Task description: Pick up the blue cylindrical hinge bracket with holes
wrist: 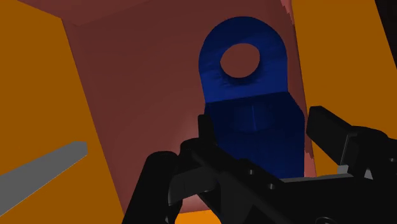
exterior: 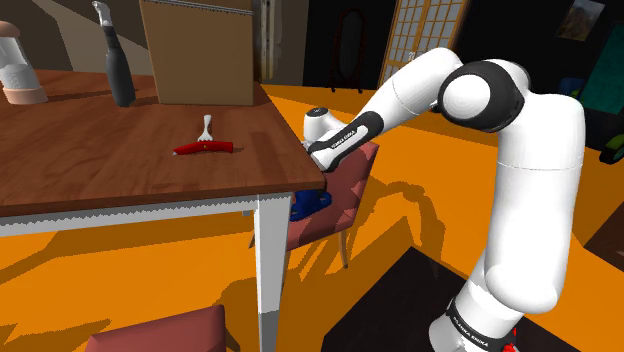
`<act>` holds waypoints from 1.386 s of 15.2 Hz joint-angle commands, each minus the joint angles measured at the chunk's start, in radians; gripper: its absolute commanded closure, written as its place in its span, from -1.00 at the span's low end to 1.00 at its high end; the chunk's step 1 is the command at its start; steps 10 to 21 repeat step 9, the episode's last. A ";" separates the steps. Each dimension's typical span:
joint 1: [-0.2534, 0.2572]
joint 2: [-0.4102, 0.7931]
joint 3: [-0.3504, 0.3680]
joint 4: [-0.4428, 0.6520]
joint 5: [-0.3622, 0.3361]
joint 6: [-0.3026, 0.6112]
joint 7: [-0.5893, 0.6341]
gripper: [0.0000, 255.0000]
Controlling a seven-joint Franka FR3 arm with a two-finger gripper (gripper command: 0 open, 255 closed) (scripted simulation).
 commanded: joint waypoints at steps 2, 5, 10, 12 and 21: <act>0.000 -0.027 0.002 0.008 0.007 -0.034 -0.012 1.00; 0.000 -0.052 0.005 0.018 0.014 -0.067 -0.023 1.00; 0.000 -0.069 0.006 0.025 0.018 -0.091 -0.031 1.00; 0.000 -0.069 0.006 0.025 0.018 -0.091 -0.031 1.00; 0.000 -0.069 0.006 0.025 0.018 -0.091 -0.031 1.00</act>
